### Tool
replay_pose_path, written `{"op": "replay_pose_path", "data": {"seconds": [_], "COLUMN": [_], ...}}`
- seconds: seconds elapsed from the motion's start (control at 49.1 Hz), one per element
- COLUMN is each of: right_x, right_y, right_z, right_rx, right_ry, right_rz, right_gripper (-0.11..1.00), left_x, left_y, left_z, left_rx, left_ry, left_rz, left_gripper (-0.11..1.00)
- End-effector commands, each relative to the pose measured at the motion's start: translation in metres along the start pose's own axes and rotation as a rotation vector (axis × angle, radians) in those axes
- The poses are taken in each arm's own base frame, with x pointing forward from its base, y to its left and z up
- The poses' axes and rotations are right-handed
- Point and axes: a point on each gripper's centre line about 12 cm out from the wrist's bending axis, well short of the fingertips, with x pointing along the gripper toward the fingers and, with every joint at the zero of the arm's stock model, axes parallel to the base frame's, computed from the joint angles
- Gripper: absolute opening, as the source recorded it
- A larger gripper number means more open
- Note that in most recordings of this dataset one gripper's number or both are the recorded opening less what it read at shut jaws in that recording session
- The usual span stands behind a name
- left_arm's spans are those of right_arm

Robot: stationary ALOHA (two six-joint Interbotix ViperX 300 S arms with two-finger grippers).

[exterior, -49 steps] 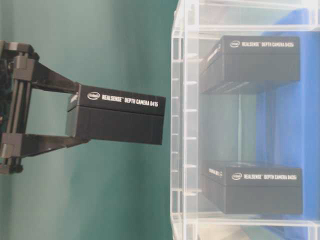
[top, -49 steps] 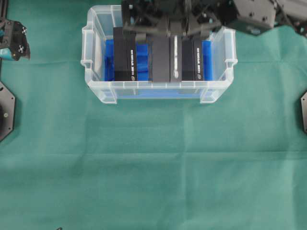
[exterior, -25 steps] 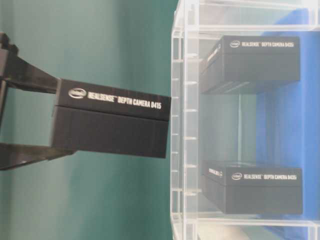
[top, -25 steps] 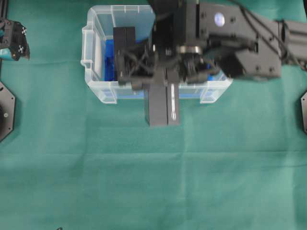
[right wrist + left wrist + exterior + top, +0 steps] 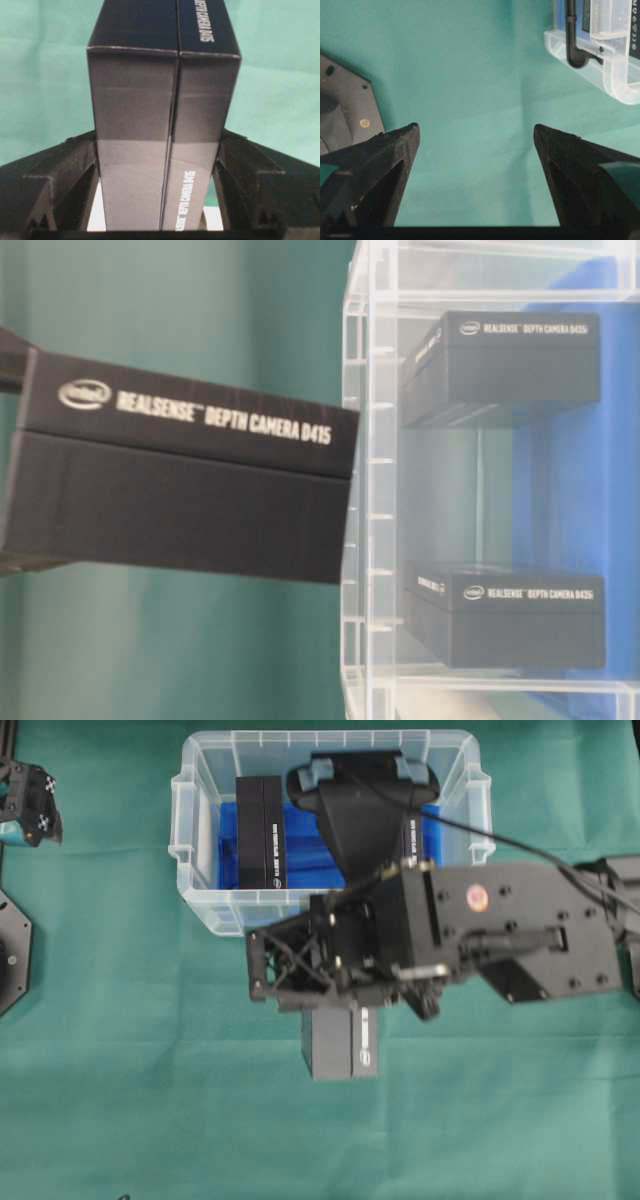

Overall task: Take out the box from the case.
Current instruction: 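Carry the held box out of the case toward the front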

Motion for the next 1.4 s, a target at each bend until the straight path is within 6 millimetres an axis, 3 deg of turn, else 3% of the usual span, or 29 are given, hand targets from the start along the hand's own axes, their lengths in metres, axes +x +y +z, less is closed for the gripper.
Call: {"op": "replay_pose_path", "data": {"seconds": [0.0, 0.407, 0.55, 0.916, 1.384], "right_x": [-0.028, -0.017, -0.002, 0.047, 0.125], "right_y": [-0.005, -0.001, -0.001, -0.007, -0.021], "right_z": [-0.005, -0.011, -0.015, -0.026, -0.037], "right_rx": [0.004, 0.0, -0.01, -0.034, -0.049], "right_ry": [0.02, 0.016, 0.008, 0.003, 0.046], "right_rz": [0.071, 0.057, 0.017, -0.045, -0.042], "right_gripper": [0.68, 0.68, 0.68, 0.68, 0.68], "left_x": [-0.004, -0.003, -0.003, -0.003, -0.003], "left_y": [-0.001, 0.0, 0.0, 0.0, 0.0], "left_z": [0.002, 0.002, 0.002, 0.002, 0.002], "left_rx": [-0.002, -0.003, -0.003, -0.002, -0.002], "left_ry": [-0.01, -0.01, -0.01, -0.01, -0.01], "left_rz": [-0.012, -0.01, -0.01, -0.01, -0.01], "left_gripper": [0.94, 0.94, 0.94, 0.94, 0.94]}}
